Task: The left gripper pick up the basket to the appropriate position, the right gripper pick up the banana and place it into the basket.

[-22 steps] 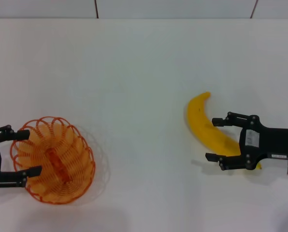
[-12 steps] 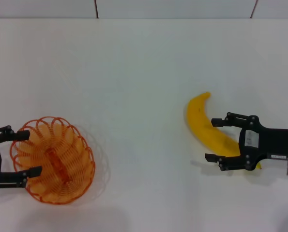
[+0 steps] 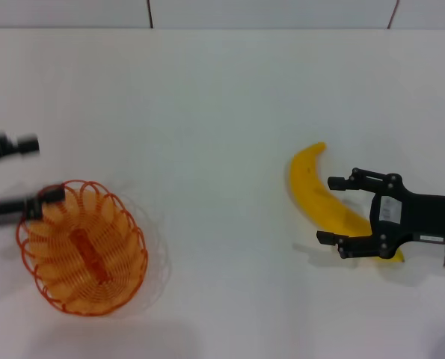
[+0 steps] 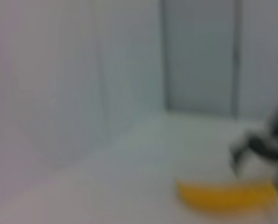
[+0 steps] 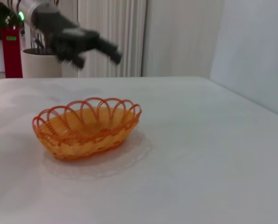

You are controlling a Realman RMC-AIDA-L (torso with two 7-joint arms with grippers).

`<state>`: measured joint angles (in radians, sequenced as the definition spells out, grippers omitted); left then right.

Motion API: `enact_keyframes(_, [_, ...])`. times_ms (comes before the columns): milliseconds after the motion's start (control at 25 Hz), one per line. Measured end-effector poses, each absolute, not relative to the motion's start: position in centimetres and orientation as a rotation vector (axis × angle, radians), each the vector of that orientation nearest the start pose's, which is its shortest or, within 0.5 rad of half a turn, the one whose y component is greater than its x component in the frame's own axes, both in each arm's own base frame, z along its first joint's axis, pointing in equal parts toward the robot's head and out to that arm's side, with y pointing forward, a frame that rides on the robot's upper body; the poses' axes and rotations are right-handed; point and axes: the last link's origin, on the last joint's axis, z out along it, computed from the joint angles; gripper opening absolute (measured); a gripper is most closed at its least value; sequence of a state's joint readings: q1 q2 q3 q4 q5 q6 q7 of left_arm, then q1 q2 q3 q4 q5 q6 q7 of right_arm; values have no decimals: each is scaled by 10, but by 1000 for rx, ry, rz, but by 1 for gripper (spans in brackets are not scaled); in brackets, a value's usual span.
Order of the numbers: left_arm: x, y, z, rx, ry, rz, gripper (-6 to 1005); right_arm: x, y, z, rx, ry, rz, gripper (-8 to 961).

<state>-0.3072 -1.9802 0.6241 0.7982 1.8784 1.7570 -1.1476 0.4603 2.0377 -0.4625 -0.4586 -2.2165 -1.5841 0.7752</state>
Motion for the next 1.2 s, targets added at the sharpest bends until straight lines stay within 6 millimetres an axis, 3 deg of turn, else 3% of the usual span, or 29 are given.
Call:
enact_keyframes(120, [-292,302,96,-2564,-459,-747,907,320,282,-10,-2732,170,546,893])
enact_keyframes(200, [-272,338,118,-2546,-716,-669,907,319,283,-9,-2732,165,548,893])
enact_keyframes(240, [-272,338,118,-2546,-716,-669,907,316,286,-10,-2736,155,550,893])
enact_keyframes(320, [-260,362,130,-2544,-880,-525,907,315,287,-10,-2738,148,552,893])
enact_keyframes(440, [-241,387,135,-2599,-955,-253,907,310,291,-11,-2746,130,555,893])
enact_keyframes(600, [-218,396,121,-2757,-714,149,908,306,294,-10,-2755,108,570,893])
enact_keyframes(760, [-207,384,97,-2881,-366,387,908,304,294,-7,-2762,94,590,893])
enact_keyframes(960, [-207,374,77,-2914,-136,471,907,303,294,-7,-2763,91,592,893])
enact_keyframes(1200, [-216,381,53,-2854,-8,528,907,303,293,-7,-2765,94,597,893])
